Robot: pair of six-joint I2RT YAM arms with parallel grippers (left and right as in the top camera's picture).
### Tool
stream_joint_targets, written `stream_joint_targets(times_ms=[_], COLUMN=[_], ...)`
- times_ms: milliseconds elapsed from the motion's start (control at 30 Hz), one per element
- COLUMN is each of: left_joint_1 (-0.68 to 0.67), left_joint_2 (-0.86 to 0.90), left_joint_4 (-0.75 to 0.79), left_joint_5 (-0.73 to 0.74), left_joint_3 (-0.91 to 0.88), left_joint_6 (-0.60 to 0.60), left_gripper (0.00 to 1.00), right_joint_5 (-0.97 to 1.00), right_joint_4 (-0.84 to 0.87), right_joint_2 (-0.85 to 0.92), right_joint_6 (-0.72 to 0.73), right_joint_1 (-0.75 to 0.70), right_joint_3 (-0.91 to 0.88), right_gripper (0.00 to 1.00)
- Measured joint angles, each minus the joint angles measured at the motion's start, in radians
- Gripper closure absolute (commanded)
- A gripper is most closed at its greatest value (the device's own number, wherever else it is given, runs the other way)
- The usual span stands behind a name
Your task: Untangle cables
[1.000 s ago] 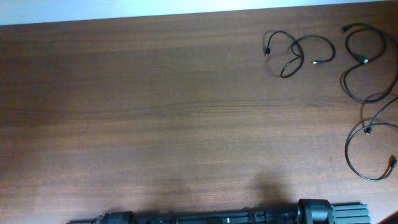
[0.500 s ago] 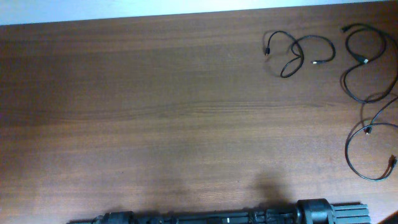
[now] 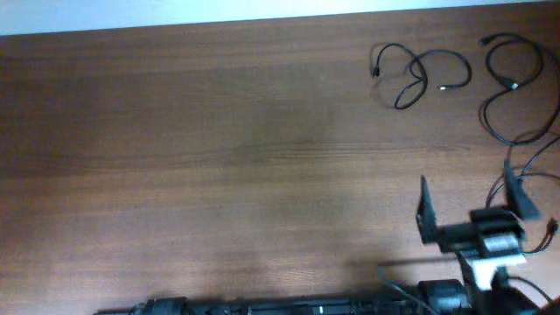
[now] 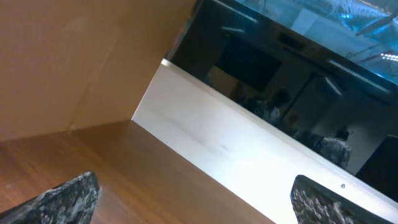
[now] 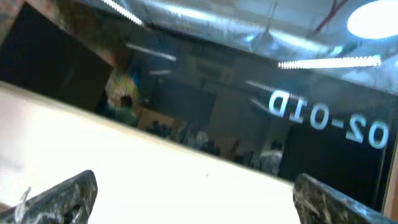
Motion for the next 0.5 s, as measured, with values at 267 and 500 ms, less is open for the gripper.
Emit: stream_joint_targets(times_ms=[267,500], left_joint_1=[0.0,0.0], left_joint_2=[0.0,0.0], left_joint_4=[0.0,0.0], left_joint_5=[0.0,0.0], left_joint_3=[0.0,0.0], left_joint_6=[0.0,0.0], left_gripper=[0.01,0.01], right_joint_5=[0.047,0.048], right_joint_4=[0.019,-0.145], right_joint_2=[0.0,-0.001], right_joint_6=[0.126,0.134], right_joint_1=[0.0,0.0], right_joint_3=[-0.273,-0.361], right_gripper=[0.02,0.02])
